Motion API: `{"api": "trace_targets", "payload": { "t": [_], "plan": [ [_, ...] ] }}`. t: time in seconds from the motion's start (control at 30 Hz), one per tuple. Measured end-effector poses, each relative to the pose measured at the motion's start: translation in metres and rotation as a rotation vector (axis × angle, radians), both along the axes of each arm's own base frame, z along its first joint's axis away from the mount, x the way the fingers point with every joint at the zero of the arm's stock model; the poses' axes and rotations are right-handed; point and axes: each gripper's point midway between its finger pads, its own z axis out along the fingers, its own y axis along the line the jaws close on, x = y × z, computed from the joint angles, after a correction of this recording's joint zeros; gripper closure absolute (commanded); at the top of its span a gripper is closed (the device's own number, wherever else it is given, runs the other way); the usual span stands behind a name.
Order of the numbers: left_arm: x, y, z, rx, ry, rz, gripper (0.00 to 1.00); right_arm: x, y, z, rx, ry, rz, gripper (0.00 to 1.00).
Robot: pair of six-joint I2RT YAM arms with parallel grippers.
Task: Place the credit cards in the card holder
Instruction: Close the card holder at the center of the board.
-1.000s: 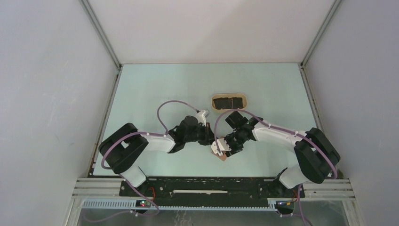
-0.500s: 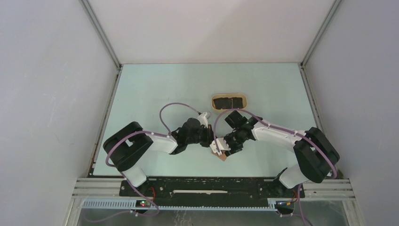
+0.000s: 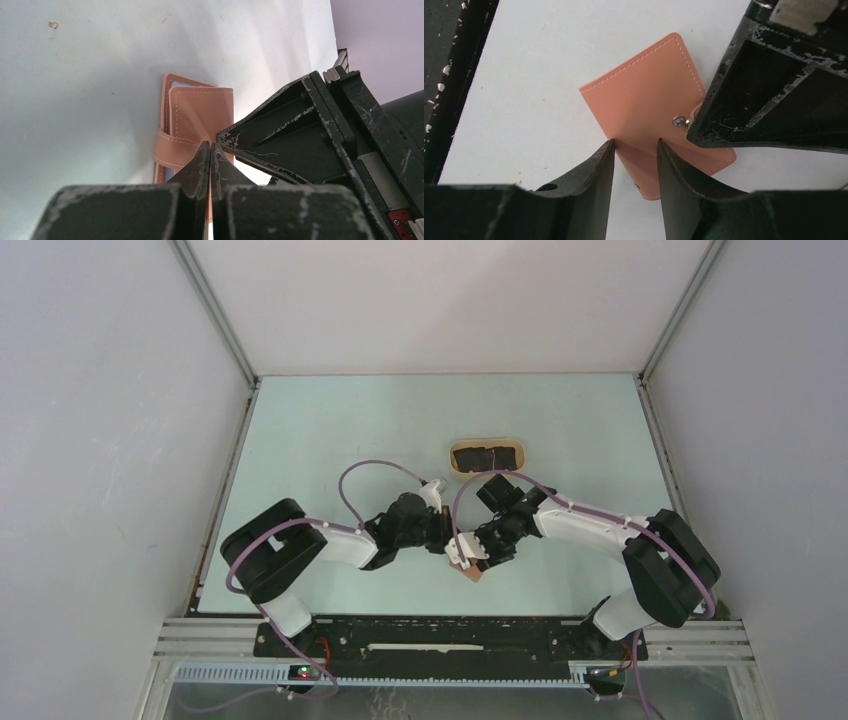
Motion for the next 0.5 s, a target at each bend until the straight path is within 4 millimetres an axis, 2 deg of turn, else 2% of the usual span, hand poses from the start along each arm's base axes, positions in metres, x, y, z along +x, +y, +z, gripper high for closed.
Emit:
{"api": "trace_targets", "payload": {
  "t": [0.5],
  "plan": [
    [-0.0006,0.0002,-0.001,0.011,-0.002,0.007,1.0,0.0019,0.0039,0.0008,-0.022,0.04,-0.121,0.57]
  ]
}}
